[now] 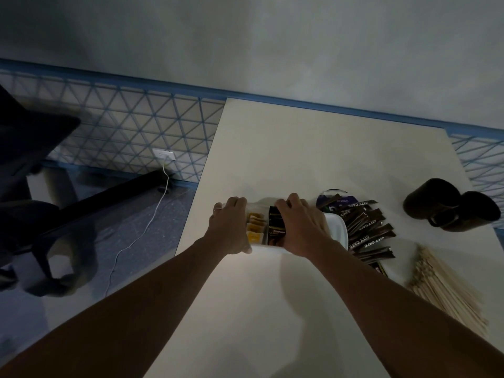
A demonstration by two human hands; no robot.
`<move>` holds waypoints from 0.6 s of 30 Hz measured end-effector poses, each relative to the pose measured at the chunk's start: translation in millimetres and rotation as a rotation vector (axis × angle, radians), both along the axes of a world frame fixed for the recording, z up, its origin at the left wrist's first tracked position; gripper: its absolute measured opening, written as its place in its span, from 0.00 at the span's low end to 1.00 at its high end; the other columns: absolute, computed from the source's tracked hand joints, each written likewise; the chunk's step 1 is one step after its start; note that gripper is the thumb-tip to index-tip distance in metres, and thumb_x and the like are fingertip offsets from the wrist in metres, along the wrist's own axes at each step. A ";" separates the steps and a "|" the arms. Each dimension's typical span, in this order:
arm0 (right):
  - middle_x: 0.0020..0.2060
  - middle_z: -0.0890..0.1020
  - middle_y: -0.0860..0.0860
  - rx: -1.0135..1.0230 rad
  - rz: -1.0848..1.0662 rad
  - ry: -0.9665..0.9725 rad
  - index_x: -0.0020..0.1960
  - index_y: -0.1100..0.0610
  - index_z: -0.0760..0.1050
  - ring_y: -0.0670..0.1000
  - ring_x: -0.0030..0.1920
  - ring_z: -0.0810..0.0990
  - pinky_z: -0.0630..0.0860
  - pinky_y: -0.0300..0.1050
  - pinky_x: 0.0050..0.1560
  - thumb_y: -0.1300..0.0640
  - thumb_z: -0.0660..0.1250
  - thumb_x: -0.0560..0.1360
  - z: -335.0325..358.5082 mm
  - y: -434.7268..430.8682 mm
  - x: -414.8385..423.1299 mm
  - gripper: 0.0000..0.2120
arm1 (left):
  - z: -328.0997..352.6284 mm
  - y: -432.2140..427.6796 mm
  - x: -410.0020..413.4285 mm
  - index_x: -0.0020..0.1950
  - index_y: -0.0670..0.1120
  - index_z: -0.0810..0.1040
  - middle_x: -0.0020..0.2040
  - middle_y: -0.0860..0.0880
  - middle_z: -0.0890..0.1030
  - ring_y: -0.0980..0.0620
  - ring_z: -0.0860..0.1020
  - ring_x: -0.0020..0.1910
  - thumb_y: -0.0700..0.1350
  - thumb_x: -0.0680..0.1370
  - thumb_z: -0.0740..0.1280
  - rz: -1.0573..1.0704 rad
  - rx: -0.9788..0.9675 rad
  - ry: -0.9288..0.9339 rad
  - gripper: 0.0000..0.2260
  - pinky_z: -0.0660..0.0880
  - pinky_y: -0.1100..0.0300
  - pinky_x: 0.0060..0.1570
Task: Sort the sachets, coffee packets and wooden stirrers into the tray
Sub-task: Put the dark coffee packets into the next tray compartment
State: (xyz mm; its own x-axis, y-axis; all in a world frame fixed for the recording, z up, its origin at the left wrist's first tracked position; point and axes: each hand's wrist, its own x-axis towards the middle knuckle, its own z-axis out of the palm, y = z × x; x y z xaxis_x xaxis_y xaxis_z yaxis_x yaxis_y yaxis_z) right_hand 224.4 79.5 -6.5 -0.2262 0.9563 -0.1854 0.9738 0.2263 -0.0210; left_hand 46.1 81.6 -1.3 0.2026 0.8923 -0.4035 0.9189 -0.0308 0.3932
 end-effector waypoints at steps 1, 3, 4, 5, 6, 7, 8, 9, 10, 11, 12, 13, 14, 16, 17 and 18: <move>0.58 0.70 0.52 0.002 -0.003 -0.003 0.66 0.51 0.64 0.53 0.54 0.76 0.76 0.48 0.49 0.47 0.79 0.63 -1.5 1.1 -0.5 0.38 | 0.0 0.0 -0.1 0.73 0.44 0.60 0.71 0.47 0.66 0.40 0.64 0.70 0.50 0.62 0.82 -0.002 0.001 0.000 0.47 0.66 0.45 0.69; 0.57 0.71 0.52 0.011 -0.007 0.007 0.66 0.52 0.65 0.53 0.54 0.76 0.75 0.48 0.48 0.45 0.79 0.64 -3.7 2.0 0.0 0.37 | 1.0 -0.2 0.2 0.73 0.44 0.61 0.70 0.47 0.67 0.40 0.65 0.70 0.50 0.62 0.82 -0.001 0.000 -0.003 0.47 0.67 0.45 0.68; 0.57 0.71 0.53 0.018 -0.006 0.013 0.66 0.52 0.65 0.53 0.54 0.76 0.75 0.48 0.48 0.44 0.78 0.64 -4.2 2.0 0.0 0.37 | 1.6 -0.2 -0.1 0.73 0.45 0.61 0.70 0.47 0.67 0.40 0.64 0.69 0.50 0.62 0.82 0.003 -0.003 -0.005 0.47 0.67 0.45 0.68; 0.57 0.71 0.53 0.024 -0.008 0.020 0.66 0.53 0.65 0.53 0.54 0.76 0.74 0.48 0.47 0.44 0.78 0.65 -4.2 1.7 0.4 0.36 | 2.4 -0.3 0.1 0.73 0.45 0.61 0.70 0.47 0.67 0.40 0.64 0.69 0.49 0.61 0.82 0.004 -0.005 -0.006 0.46 0.68 0.45 0.67; 0.57 0.71 0.53 0.028 -0.012 0.028 0.66 0.53 0.66 0.53 0.54 0.76 0.74 0.48 0.47 0.44 0.77 0.66 -4.3 1.3 0.9 0.35 | 2.6 -0.5 0.4 0.73 0.45 0.61 0.70 0.47 0.67 0.39 0.64 0.69 0.49 0.61 0.82 0.003 -0.007 -0.007 0.46 0.68 0.44 0.67; 0.58 0.71 0.53 0.031 -0.013 0.037 0.66 0.53 0.66 0.54 0.55 0.76 0.74 0.48 0.47 0.44 0.76 0.67 -4.0 1.2 1.1 0.34 | 2.9 -0.5 0.5 0.73 0.45 0.61 0.70 0.47 0.67 0.39 0.64 0.69 0.49 0.61 0.82 0.003 -0.005 -0.007 0.46 0.68 0.44 0.67; 0.58 0.71 0.53 0.030 -0.014 0.045 0.66 0.53 0.66 0.54 0.55 0.76 0.74 0.48 0.47 0.45 0.76 0.67 -4.1 1.0 1.3 0.33 | 2.9 -0.6 0.5 0.73 0.45 0.61 0.70 0.47 0.67 0.39 0.64 0.69 0.49 0.61 0.82 0.004 -0.006 -0.006 0.46 0.68 0.44 0.67; 0.58 0.71 0.53 0.031 -0.015 0.054 0.66 0.53 0.66 0.54 0.55 0.76 0.74 0.48 0.47 0.45 0.76 0.68 -4.3 0.6 2.0 0.33 | 3.2 -0.6 0.7 0.73 0.45 0.61 0.70 0.47 0.66 0.39 0.64 0.69 0.49 0.61 0.82 0.003 -0.009 -0.004 0.46 0.68 0.45 0.67; 0.58 0.71 0.53 0.034 -0.013 0.064 0.66 0.53 0.66 0.54 0.55 0.76 0.75 0.48 0.47 0.44 0.76 0.68 -4.4 0.3 2.8 0.33 | 3.3 -0.6 0.8 0.73 0.45 0.61 0.70 0.47 0.66 0.39 0.64 0.69 0.49 0.61 0.82 0.005 -0.010 -0.004 0.46 0.68 0.45 0.67; 0.58 0.71 0.53 0.035 -0.011 0.074 0.66 0.53 0.67 0.54 0.55 0.76 0.75 0.48 0.48 0.43 0.76 0.68 -4.5 -0.1 3.8 0.33 | 3.1 -0.6 0.8 0.73 0.45 0.61 0.70 0.48 0.66 0.39 0.64 0.69 0.49 0.61 0.82 0.008 -0.012 -0.005 0.46 0.68 0.45 0.67; 0.58 0.71 0.53 0.035 -0.014 0.090 0.67 0.53 0.67 0.54 0.56 0.76 0.75 0.49 0.49 0.43 0.76 0.68 -3.9 -1.1 5.0 0.33 | 3.3 -0.8 1.0 0.73 0.45 0.61 0.70 0.48 0.66 0.39 0.64 0.69 0.48 0.61 0.83 0.012 -0.013 -0.006 0.46 0.68 0.45 0.67; 0.59 0.71 0.53 0.030 -0.021 0.109 0.67 0.52 0.67 0.54 0.56 0.76 0.76 0.49 0.50 0.43 0.75 0.68 -3.2 -2.0 6.0 0.33 | 3.7 -1.0 1.1 0.72 0.45 0.61 0.70 0.48 0.66 0.38 0.64 0.69 0.48 0.61 0.83 0.013 -0.012 -0.005 0.46 0.68 0.44 0.67; 0.61 0.70 0.53 0.023 -0.031 0.130 0.68 0.52 0.67 0.54 0.58 0.76 0.76 0.50 0.51 0.42 0.75 0.69 -2.2 -3.4 7.6 0.34 | 3.8 -1.1 1.4 0.72 0.45 0.61 0.70 0.48 0.66 0.38 0.64 0.70 0.48 0.61 0.83 0.012 -0.011 -0.003 0.46 0.68 0.44 0.67; 0.64 0.70 0.53 0.014 -0.046 0.172 0.71 0.52 0.66 0.54 0.60 0.76 0.76 0.50 0.53 0.42 0.75 0.69 0.9 -5.7 10.4 0.36 | 5.0 -1.4 1.6 0.73 0.45 0.61 0.71 0.48 0.65 0.38 0.63 0.70 0.48 0.62 0.82 0.017 -0.021 0.007 0.46 0.68 0.44 0.67; 0.65 0.69 0.52 0.013 -0.056 0.192 0.72 0.52 0.65 0.55 0.61 0.76 0.76 0.50 0.54 0.41 0.75 0.69 2.8 -7.5 12.8 0.37 | 6.0 -1.6 2.8 0.73 0.46 0.60 0.71 0.48 0.65 0.37 0.62 0.71 0.48 0.62 0.82 0.018 -0.024 0.017 0.46 0.68 0.44 0.66; 0.66 0.68 0.52 0.015 -0.068 0.210 0.73 0.51 0.64 0.55 0.62 0.75 0.76 0.50 0.54 0.40 0.74 0.69 4.5 -8.5 14.7 0.38 | 6.7 -1.4 3.0 0.74 0.46 0.60 0.72 0.48 0.64 0.37 0.62 0.72 0.49 0.63 0.82 0.020 -0.025 0.033 0.46 0.68 0.43 0.67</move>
State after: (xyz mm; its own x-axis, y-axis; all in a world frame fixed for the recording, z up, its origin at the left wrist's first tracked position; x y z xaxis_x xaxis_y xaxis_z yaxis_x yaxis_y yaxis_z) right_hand 239.1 71.0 -2.0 -0.1937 0.9729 -0.1264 0.9613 0.1625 -0.2224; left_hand 49.0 80.1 5.4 0.1705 0.8857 -0.4318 0.9319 -0.0025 0.3627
